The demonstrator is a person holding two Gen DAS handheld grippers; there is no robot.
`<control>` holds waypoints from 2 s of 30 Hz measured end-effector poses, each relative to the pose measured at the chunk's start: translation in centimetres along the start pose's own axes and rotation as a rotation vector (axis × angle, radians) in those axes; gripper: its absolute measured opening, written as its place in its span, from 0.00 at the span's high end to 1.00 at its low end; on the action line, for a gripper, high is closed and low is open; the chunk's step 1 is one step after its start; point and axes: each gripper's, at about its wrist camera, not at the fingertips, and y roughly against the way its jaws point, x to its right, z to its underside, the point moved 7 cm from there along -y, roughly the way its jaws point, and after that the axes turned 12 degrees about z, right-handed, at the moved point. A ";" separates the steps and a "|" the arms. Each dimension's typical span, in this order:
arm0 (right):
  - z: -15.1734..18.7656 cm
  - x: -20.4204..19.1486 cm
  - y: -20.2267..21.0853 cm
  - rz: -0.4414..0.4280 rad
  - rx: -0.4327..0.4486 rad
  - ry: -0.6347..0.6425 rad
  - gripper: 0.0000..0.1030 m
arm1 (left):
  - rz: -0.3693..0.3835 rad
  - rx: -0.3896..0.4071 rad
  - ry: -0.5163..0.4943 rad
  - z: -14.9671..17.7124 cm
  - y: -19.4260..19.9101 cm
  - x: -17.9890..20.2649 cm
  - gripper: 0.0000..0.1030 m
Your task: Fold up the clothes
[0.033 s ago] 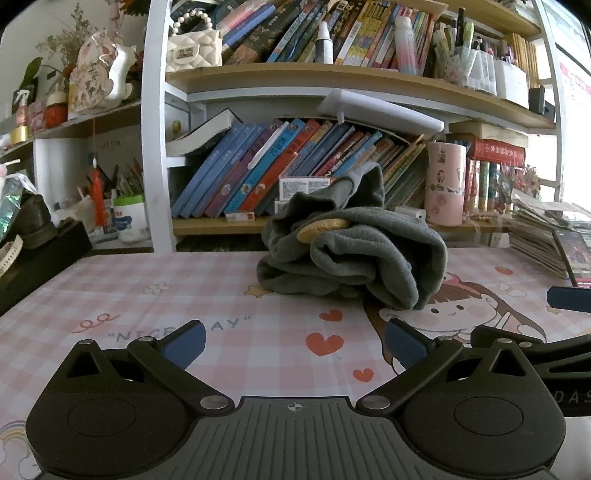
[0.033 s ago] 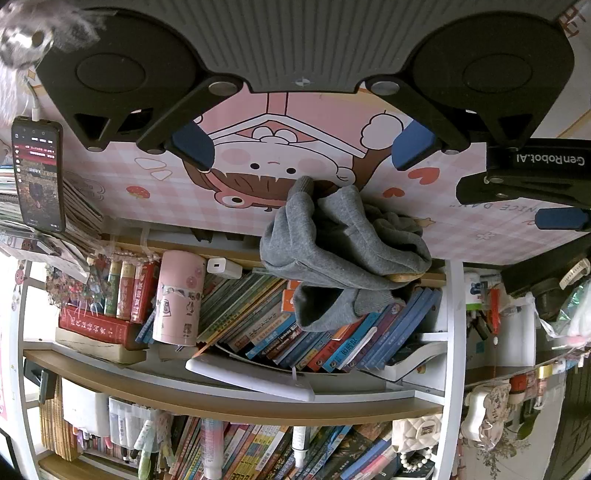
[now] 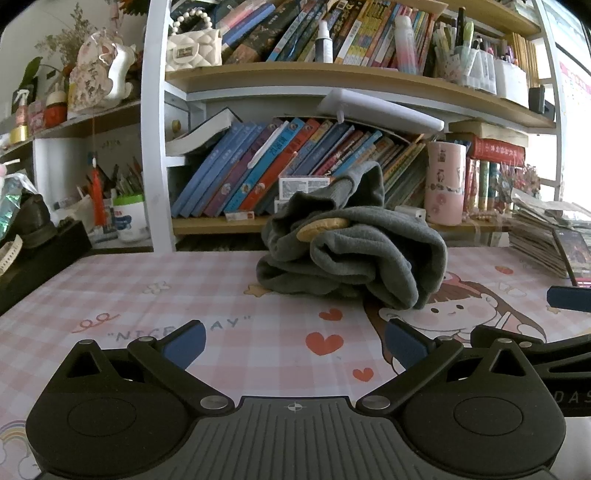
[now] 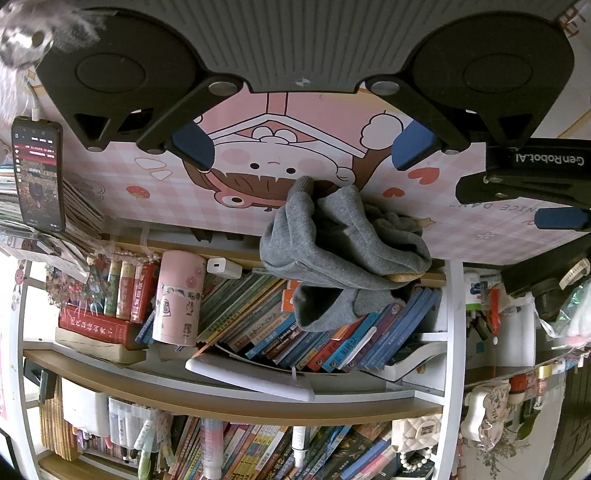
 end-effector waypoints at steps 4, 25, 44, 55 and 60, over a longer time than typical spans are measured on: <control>0.0 0.0 0.0 -0.001 -0.001 0.001 0.00 | -0.001 0.002 0.000 -0.2 0.1 0.0 0.00; 0.0 -0.1 0.0 -0.003 -0.006 0.007 0.00 | 0.001 0.001 0.009 0.1 -0.1 0.0 0.00; 0.0 -0.1 -0.1 -0.003 -0.006 0.008 0.00 | 0.000 0.000 0.009 0.0 -0.1 0.0 0.00; 0.0 -0.1 -0.1 -0.003 -0.006 0.008 0.00 | -0.001 0.000 0.009 0.0 -0.1 0.0 0.00; 0.0 -0.1 -0.1 -0.003 -0.007 0.008 0.00 | -0.001 0.000 0.009 0.0 -0.1 0.0 0.00</control>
